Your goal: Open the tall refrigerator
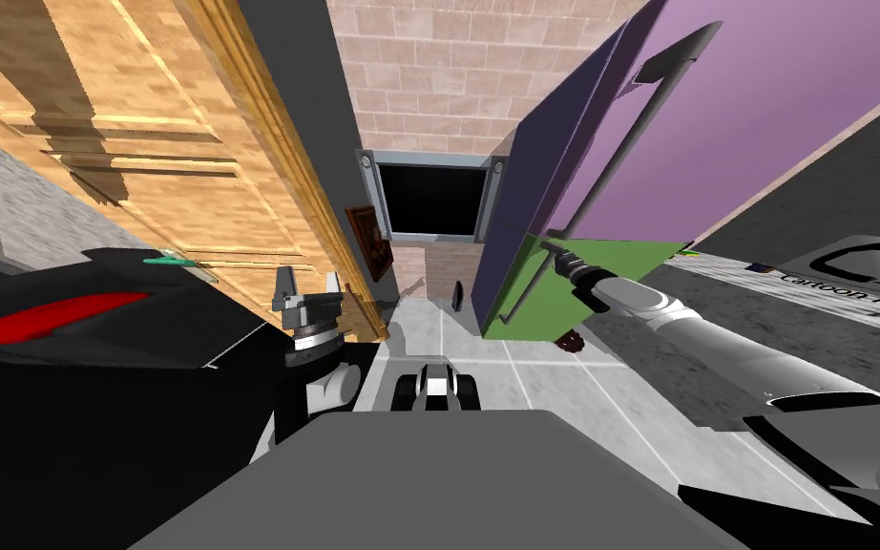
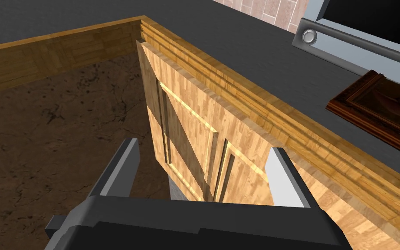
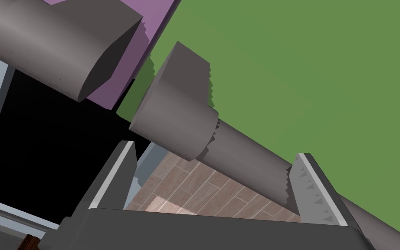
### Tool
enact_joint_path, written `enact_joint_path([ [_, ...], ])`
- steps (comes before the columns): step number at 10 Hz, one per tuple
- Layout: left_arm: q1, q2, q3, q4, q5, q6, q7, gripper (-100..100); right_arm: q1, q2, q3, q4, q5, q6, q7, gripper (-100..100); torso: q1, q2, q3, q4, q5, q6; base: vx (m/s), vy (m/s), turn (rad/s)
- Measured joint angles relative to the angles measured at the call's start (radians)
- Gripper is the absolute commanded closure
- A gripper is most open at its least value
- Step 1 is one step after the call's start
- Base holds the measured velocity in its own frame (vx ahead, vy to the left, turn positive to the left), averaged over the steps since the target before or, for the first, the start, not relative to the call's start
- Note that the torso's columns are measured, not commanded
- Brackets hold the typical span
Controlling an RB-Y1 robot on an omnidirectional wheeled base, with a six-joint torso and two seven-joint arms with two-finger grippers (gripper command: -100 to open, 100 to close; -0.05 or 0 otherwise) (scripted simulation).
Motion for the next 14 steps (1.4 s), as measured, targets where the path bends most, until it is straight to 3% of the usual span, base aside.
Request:
enact_joint_path([
  [2, 0.000, 0.000, 0.000, 0.000, 0.000, 0.000, 0.000, 0, 0.001, -0.039, 0.050, -0.095, -0.041, 0.031, -0.003, 100, 0.002, 0.001, 0.000, -0.002, 0.000, 0.002, 0.149, 0.066, -0.345],
  [3, 0.000, 0.000, 0.000, 0.000, 0.000, 0.000, 0.000, 0, -0.010, -0.035, 0.060, -0.111, -0.043, 0.032, 0.000, 100, 0.001, 0.003, 0.001, -0.002, 0.000, -0.003, 0.024, 0.010, -0.023],
  [5, -0.001, 0.000, 0.000, 0.000, 0.000, 0.000, 0.000, 0, -0.005, -0.019, 0.039, -0.111, -0.023, 0.018, 0.003, 100, 0.003, 0.002, 0.001, -0.002, 0.000, -0.005, -0.043, -0.062, 0.002],
  [6, -0.001, 0.000, 0.000, 0.000, 0.000, 0.000, 0.000, 0, -0.012, -0.018, 0.047, -0.125, -0.024, 0.017, 0.005, 100, 0.000, 0.004, 0.002, -0.001, 0.000, -0.004, -0.213, -0.274, 0.059],
  [7, -0.001, 0.000, 0.000, 0.000, 0.000, 0.000, 0.000, 0, -0.008, -0.004, 0.027, -0.143, -0.007, -0.006, 0.005, 100, -0.005, 0.011, 0.006, 0.001, -0.001, -0.002, -0.285, -0.315, 0.057],
  [9, -0.001, 0.000, 0.000, 0.000, 0.000, 0.000, 0.000, 0, -0.008, -0.017, 0.052, -0.198, -0.019, -0.003, 0.005, 100, 0.010, 0.008, 0.006, 0.002, 0.004, -0.001, -0.185, -0.233, 0.009],
  [11, -0.001, 0.000, 0.000, 0.000, 0.000, 0.000, 0.000, 0, -0.002, -0.009, 0.041, -0.243, -0.009, -0.026, 0.008, 100, 0.010, 0.005, 0.003, 0.000, 0.005, -0.002, -0.234, -0.313, 0.044],
  [12, -0.001, 0.000, 0.000, 0.000, 0.000, 0.000, 0.000, 0, -0.023, -0.020, 0.073, -0.272, -0.019, -0.021, 0.007, 100, 0.007, 0.009, 0.005, 0.001, 0.003, -0.002, -0.253, -0.305, 0.046],
  [14, -0.001, 0.000, 0.000, 0.000, 0.000, 0.000, 0.000, 0, -0.011, 0.033, 0.028, -0.304, 0.018, -0.079, 0.024, 100, 0.010, 0.007, 0.004, 0.001, 0.004, -0.001, -0.220, -0.282, 0.022],
])
